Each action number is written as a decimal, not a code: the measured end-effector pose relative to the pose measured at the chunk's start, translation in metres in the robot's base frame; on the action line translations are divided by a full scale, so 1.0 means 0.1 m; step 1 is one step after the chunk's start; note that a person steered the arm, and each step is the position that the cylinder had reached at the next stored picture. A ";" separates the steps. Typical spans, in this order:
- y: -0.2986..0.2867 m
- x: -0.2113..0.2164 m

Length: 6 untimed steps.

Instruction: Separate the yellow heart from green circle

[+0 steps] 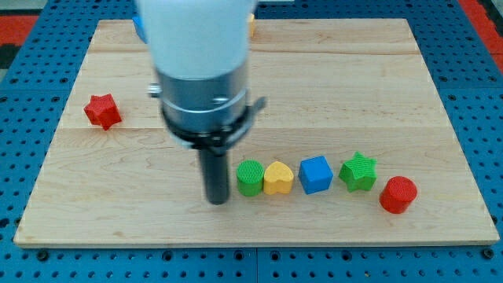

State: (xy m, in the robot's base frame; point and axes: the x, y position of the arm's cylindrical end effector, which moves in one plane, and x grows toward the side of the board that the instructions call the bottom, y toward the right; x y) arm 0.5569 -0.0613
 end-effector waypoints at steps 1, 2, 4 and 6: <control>0.16 -0.08; 0.50 -0.19; 1.10 -0.17; 0.68 0.09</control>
